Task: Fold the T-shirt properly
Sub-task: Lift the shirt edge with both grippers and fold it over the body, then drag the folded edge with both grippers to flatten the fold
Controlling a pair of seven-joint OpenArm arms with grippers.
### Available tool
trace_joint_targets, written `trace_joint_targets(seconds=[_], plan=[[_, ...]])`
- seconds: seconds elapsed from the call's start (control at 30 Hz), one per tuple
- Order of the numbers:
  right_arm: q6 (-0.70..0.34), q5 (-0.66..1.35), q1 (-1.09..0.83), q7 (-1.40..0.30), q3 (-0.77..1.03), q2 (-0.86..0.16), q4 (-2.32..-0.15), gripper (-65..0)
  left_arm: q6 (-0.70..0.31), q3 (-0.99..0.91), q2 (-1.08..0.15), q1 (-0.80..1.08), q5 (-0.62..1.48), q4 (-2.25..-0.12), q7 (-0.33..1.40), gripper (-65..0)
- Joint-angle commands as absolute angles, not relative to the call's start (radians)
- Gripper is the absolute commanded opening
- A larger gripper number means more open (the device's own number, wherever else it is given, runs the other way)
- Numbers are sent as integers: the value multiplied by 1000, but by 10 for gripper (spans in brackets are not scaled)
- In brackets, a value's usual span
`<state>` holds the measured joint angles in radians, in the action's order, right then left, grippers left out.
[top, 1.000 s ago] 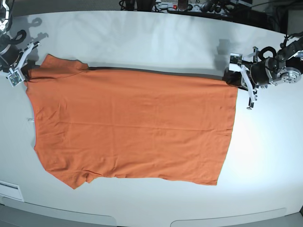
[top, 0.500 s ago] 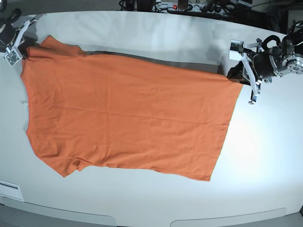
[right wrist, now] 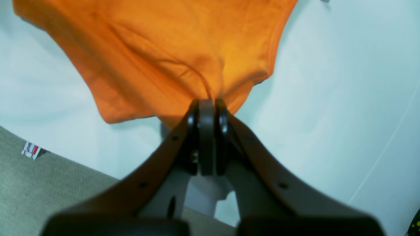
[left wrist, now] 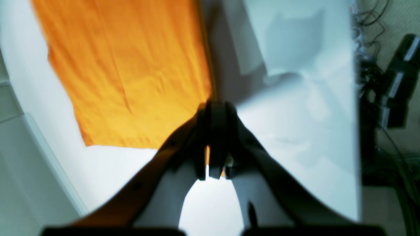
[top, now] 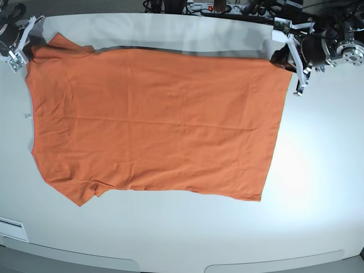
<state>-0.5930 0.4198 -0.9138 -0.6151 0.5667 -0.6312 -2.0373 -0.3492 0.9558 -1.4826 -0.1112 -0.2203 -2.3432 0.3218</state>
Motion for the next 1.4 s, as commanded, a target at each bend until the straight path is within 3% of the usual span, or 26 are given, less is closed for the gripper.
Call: trace_joint_targets(seconds=[0.0, 0.17, 0.37, 0.7, 1.03, 1.37], plan=[[-588, 423, -920, -616, 581, -646, -2053, -650, -339, 948, -1507, -94, -240, -2356, 323, -650], [-588, 423, -939, -620, 581, -645, -2054, -650, -329, 948, -1507, -27, -332, -2355, 339, -650], [-558, 454, -889, -574, 585, -646, -2053, -650, -223, 948, -1493, -28, -464, -2354, 353, -650], [-588, 496, -749, -569, 581, -646, -2053, -650, -223, 948, -1431, -33, -482, -2341, 348, -650], [-573, 497, -748, -511, 576, -646, -2041, -650, -223, 898, -1310, -33, -493, -2219, 337, -650], [-535, 462, -614, -515, 458, -646, -1920, -650, -223, 805, -1296, -33, -458, -2191, 299, -650]])
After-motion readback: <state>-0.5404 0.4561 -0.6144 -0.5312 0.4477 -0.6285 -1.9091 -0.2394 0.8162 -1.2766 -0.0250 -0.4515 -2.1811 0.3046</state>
